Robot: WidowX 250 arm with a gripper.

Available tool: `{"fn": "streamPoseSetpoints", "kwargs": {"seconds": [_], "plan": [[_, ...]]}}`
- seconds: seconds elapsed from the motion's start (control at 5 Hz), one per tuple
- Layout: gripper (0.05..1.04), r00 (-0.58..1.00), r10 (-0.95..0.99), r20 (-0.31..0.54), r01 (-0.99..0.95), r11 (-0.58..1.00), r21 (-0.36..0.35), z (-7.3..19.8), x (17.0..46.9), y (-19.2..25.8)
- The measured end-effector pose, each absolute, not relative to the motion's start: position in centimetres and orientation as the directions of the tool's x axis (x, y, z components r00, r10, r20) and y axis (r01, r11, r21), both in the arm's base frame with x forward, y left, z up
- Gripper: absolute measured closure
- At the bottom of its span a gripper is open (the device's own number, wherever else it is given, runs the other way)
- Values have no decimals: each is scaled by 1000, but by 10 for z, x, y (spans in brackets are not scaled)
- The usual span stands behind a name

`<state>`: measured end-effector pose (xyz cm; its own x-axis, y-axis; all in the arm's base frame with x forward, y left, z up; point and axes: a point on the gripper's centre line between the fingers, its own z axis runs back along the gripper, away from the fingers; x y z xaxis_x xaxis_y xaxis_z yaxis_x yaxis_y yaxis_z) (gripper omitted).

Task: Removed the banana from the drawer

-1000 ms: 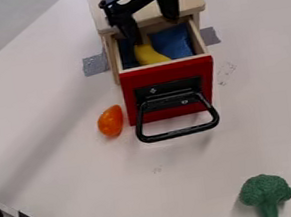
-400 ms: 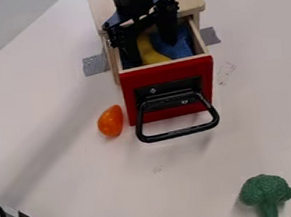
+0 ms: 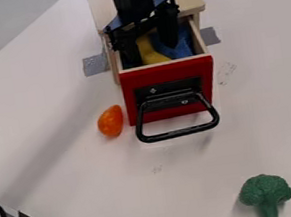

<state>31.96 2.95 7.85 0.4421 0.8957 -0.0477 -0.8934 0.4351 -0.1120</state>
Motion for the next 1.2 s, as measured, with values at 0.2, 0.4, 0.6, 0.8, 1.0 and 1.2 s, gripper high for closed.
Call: {"fn": "streamPoseSetpoints", "kwargs": {"seconds": [0.2,0.4,0.6,0.8,1.0,1.2], "plan": [[85,407,911,-62,-913,403,-67,66,330,34],[85,401,914,-66,-916,400,-34,54,345,32],[131,407,911,-68,-913,407,-19,48,351,31],[396,406,911,-70,-914,405,-25,48,355,29],[554,410,910,-66,-912,409,-35,51,356,26],[555,402,913,-72,-915,400,-43,51,354,25]]}}
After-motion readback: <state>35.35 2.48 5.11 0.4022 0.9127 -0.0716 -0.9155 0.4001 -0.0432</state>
